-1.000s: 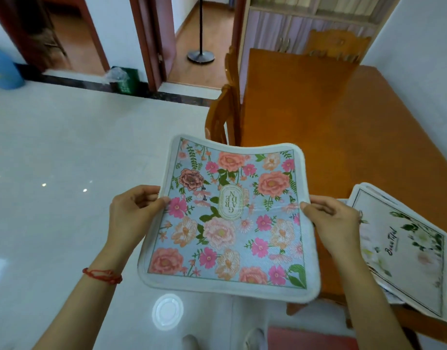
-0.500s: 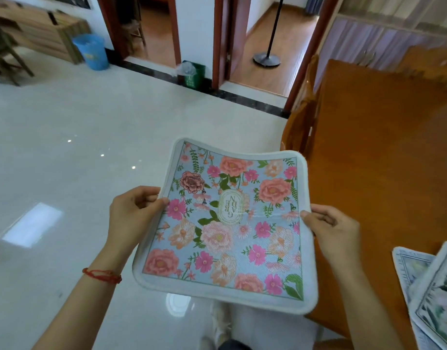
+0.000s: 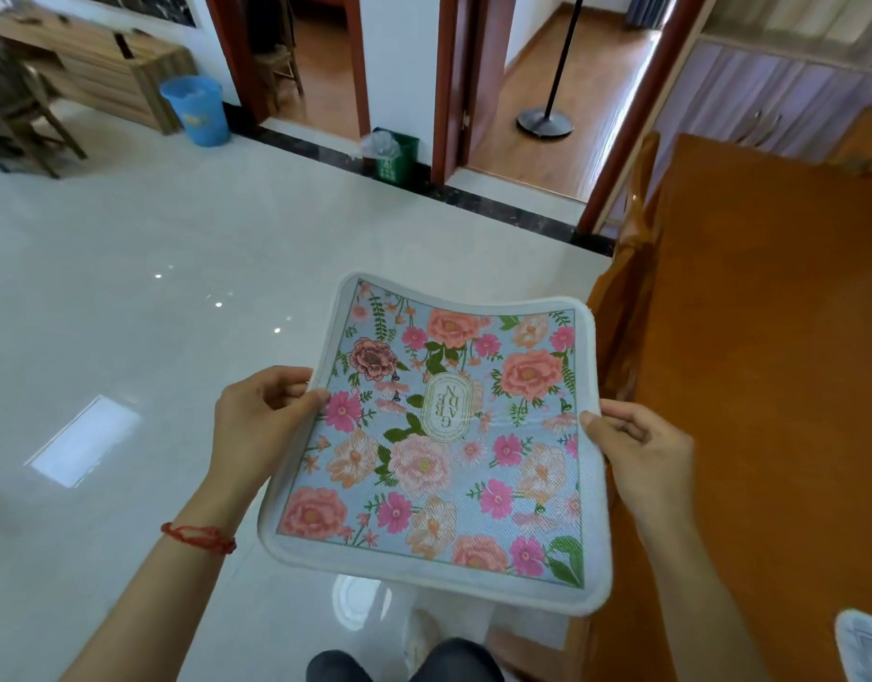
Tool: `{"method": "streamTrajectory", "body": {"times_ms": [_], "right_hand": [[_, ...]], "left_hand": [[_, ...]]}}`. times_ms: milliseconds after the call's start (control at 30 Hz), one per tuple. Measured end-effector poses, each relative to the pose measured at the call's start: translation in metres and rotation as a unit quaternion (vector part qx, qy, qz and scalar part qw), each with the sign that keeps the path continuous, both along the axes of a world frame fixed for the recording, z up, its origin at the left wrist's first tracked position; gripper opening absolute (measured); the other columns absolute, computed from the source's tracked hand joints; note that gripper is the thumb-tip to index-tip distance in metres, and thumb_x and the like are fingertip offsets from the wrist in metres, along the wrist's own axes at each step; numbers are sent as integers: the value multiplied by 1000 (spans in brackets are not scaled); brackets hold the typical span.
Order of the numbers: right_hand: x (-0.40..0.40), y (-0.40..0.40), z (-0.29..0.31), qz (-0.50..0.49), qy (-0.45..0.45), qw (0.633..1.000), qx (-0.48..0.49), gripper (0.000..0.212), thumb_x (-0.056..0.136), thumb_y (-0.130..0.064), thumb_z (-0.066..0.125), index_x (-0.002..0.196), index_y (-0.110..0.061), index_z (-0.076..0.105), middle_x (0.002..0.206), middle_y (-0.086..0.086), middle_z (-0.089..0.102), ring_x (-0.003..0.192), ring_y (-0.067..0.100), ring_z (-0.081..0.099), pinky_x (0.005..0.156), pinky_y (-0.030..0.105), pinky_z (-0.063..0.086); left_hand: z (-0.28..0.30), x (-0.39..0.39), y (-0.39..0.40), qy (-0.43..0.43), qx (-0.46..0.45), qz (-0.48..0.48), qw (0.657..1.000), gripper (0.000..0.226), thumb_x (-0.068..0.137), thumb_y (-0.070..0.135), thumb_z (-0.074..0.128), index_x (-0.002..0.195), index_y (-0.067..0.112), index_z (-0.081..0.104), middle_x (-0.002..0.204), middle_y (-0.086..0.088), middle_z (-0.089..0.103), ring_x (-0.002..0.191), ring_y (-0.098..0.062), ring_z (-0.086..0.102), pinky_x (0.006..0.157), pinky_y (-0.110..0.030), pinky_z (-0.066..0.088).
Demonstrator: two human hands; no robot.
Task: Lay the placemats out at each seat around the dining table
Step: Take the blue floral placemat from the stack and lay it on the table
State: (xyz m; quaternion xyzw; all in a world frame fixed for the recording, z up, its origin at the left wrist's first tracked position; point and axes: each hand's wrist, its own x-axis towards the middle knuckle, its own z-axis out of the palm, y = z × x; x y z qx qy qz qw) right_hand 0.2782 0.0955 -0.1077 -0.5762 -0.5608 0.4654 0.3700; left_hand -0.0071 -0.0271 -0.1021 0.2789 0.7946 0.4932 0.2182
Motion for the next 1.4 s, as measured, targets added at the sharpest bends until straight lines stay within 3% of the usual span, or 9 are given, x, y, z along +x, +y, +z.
{"method": "streamTrajectory", "body": {"times_ms": [267,467,633,767,967,1100,1200,1300,1400], "right_hand": [[-35,44,-3,-20,10,1000,2,15,79,-7,68,82,-22,64,78,-2,69,65,6,68,53,19,55],[-79,75,-9,-84,-14,996,-10,13,80,-10,68,93,-13,66,80,-2,68,61,6,68,47,16,52],[-117,95,-9,-150,-20,988,-16,20,80,-10,68,100,-8,65,82,1,68,74,20,68,58,30,55],[-127,105,-7,-184,-17,983,0,13,80,-11,67,93,-16,67,78,-4,68,67,14,69,59,33,57],[-116,123,-1,-229,2,973,14,20,80,-11,66,78,-31,62,65,-15,69,61,2,67,48,14,51],[-95,143,-2,-281,-4,959,24,22,80,-12,67,78,-33,62,75,-9,69,62,9,69,55,25,57],[-74,155,-2,-307,2,952,15,19,81,-14,67,81,-32,63,76,-9,68,61,6,68,51,21,55],[-55,165,-1,-331,8,944,8,12,81,-15,66,89,-24,66,80,-3,71,65,12,70,57,30,58],[-38,172,1,-361,9,932,7,12,81,-12,65,89,-22,66,80,-4,70,64,7,69,52,20,55]], "left_hand": [[1,-44,62,-13,3,-28,1000,11,77,13,72,85,18,66,77,-3,68,71,-14,65,53,-5,48],[-2,-96,123,-19,0,-88,996,10,77,12,71,82,19,66,76,-3,69,60,-7,65,52,-6,48],[4,-139,176,-22,-6,-139,990,8,77,15,71,83,19,67,77,-5,70,69,-16,68,56,-13,54],[8,-151,217,-20,-7,-181,983,11,77,14,71,79,23,65,76,-3,69,63,-12,67,54,-11,53],[5,-141,279,-30,-9,-242,970,10,76,14,72,79,22,67,67,3,70,60,-10,67,56,-15,55],[4,-115,325,-27,-3,-285,958,8,78,13,71,80,20,67,69,-2,70,60,-14,68,56,-17,56],[5,-89,359,-26,5,-316,949,13,78,11,70,77,23,65,70,1,68,57,-8,66,52,-13,53],[6,-63,390,-14,-2,-345,939,9,78,13,70,79,20,66,74,-3,69,65,-17,67,53,-15,54],[8,-39,417,-17,-6,-375,927,7,79,13,70,85,14,67,77,-8,70,69,-21,69,55,-20,56]]}}
